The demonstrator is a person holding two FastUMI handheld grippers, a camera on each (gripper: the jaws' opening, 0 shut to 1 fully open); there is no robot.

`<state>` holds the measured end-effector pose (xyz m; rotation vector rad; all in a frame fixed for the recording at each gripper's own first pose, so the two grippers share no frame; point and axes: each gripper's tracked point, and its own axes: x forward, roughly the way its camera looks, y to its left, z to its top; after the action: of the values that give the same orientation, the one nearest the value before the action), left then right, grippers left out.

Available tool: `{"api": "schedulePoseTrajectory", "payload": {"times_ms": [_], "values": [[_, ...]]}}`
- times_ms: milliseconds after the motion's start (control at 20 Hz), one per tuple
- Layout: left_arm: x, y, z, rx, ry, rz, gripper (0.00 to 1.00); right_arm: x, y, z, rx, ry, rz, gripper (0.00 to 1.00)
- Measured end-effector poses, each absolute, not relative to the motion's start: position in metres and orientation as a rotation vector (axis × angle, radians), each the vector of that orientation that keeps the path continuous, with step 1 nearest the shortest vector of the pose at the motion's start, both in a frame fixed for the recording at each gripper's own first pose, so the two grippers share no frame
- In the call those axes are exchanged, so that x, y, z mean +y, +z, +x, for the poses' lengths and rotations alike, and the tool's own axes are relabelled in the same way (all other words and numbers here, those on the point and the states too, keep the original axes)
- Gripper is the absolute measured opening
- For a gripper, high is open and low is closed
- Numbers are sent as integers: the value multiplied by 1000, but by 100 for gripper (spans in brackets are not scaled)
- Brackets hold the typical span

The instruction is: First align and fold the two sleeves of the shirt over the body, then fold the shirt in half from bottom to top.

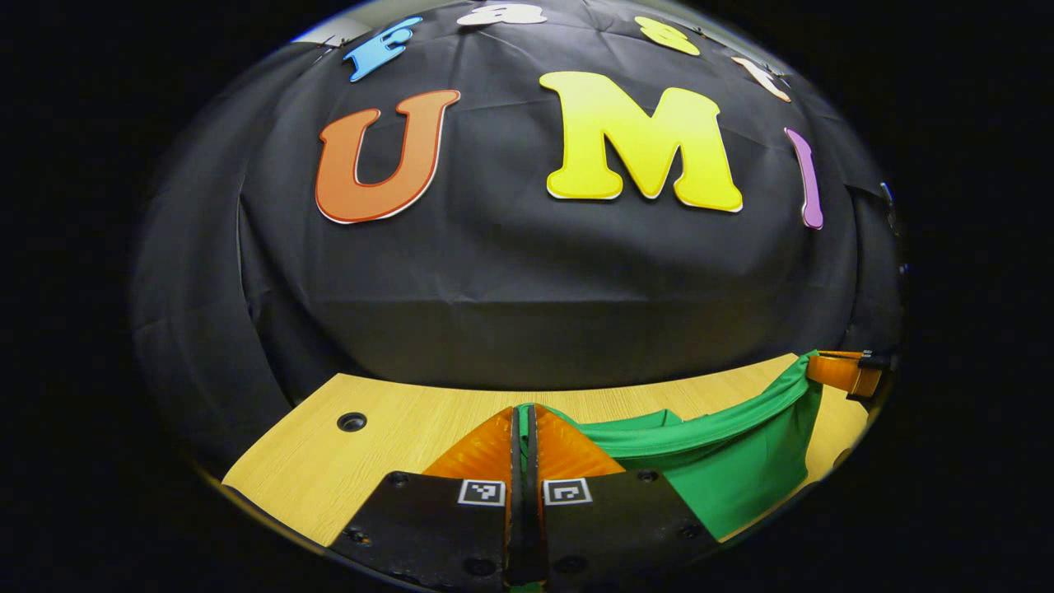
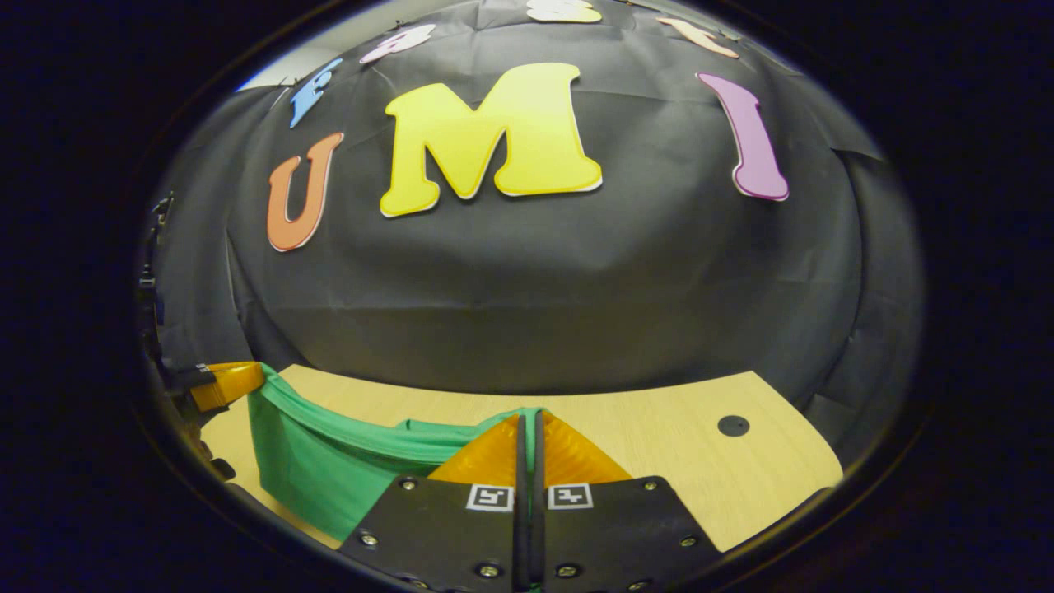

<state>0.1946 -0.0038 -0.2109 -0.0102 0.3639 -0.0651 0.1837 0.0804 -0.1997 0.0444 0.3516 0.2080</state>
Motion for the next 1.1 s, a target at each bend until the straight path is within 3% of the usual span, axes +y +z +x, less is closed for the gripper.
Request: {"api": "schedulePoseTrajectory", "payload": {"times_ms": [750, 800, 900, 950, 1100], "values": [[-27, -310, 245, 447, -101, -36, 5, 92, -278, 251, 423, 164, 65, 1], [-35, -318, 246, 447, -117, -83, 13, 92, -284, 251, 431, 165, 79, 10], [-42, -328, 240, 479, -132, -111, 94, 82, -299, 255, 452, 131, 56, 70], [-39, -329, 238, 486, -120, -97, 100, 85, -301, 254, 461, 135, 62, 100], [-35, -325, 242, 466, -108, -91, 100, 93, -300, 251, 434, 163, 76, 98]]}}
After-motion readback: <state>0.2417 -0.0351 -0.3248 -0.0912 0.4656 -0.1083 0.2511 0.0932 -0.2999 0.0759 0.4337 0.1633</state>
